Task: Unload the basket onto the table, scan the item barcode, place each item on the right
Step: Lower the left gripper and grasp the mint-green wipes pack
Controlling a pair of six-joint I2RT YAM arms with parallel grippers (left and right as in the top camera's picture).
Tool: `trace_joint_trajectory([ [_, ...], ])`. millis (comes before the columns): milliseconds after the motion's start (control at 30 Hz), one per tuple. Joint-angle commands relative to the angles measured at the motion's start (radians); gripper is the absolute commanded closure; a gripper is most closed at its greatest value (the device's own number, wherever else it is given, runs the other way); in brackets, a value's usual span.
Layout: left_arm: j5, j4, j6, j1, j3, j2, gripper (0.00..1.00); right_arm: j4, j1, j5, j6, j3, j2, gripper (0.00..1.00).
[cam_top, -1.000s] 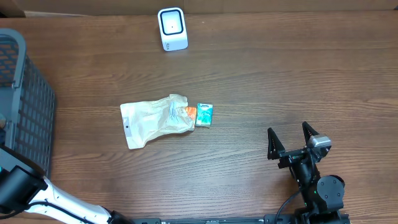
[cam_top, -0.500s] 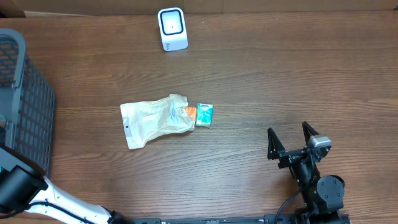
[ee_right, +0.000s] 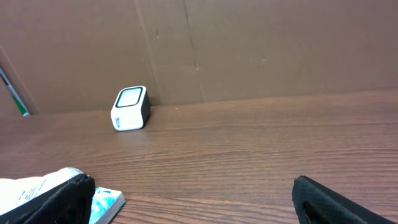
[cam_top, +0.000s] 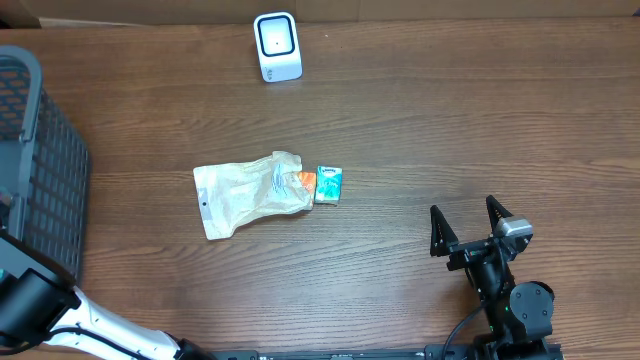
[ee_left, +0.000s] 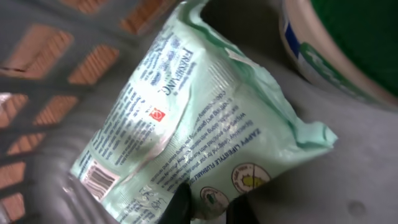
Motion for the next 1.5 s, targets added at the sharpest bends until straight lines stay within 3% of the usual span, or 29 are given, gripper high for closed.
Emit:
trace_joint_trajectory([
  [0,0.150,-0.090,0.045,-0.074,-0.076,0.095,0.96,0.003,-0.005,-0.005,0.003,-0.011,-0.011,0.00],
  [267,0.221,-0.161,-0.018,-0.196,-0.037,0.095,0.94,0.003,-0.005,-0.005,0.003,-0.011,-0.011,0.00],
  [433,0.221,-0.234,-0.018,-0.206,0.045,0.095,0.64,0.003,-0.005,-0.005,0.003,-0.011,-0.011,0.00],
  [733,0.221,-0.332,0.024,-0.203,0.218,0.095,0.46,0.003,-0.005,-0.005,0.003,-0.011,-0.011,0.00],
  [900,0.227,-0.308,0.074,-0.186,0.218,0.095,0.46,0.003,-0.005,-0.005,0.003,-0.011,-0.011,0.00],
  [1167,0.441,-0.220,0.129,-0.141,0.219,-0.010,0.42,0.003,-0.005,-0.005,0.003,-0.011,-0.011,0.00],
  [1467,0.357,-0.212,0.059,-0.117,0.215,-0.085,0.35,0.003,-0.005,-0.005,0.003,-0.011,-0.011,0.00],
])
